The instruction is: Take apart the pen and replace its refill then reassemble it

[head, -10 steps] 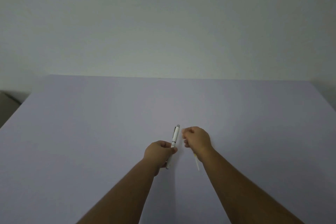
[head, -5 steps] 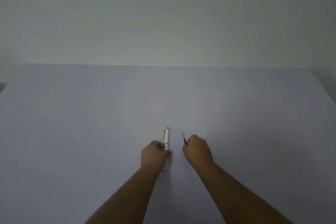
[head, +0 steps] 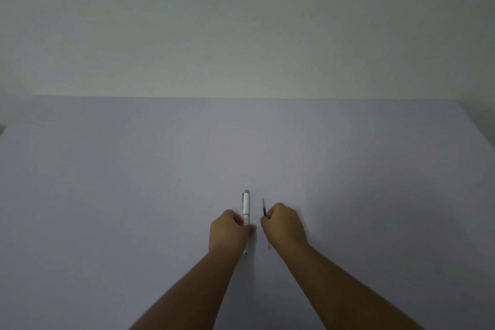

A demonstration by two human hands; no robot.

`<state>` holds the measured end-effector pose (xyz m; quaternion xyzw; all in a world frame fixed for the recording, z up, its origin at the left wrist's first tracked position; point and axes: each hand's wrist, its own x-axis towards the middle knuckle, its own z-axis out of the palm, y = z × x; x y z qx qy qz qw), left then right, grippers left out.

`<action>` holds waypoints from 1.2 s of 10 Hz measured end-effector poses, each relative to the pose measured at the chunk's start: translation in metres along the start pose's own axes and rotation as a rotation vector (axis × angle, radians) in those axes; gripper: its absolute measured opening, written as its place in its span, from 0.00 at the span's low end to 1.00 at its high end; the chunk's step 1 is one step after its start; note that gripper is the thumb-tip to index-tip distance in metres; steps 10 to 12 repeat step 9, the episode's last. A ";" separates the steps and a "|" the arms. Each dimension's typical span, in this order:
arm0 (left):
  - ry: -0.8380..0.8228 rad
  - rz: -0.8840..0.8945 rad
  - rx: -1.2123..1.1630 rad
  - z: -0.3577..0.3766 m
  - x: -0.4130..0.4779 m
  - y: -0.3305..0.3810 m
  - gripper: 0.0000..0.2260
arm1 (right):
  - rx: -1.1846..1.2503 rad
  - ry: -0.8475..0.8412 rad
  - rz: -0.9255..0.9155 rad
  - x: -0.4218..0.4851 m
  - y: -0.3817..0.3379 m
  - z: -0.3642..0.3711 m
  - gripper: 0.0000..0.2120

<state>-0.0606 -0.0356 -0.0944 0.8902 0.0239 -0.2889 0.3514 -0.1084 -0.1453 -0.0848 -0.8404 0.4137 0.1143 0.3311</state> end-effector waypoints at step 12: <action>0.049 0.161 0.224 -0.028 -0.004 0.012 0.29 | 0.104 0.204 -0.058 0.002 -0.013 -0.023 0.16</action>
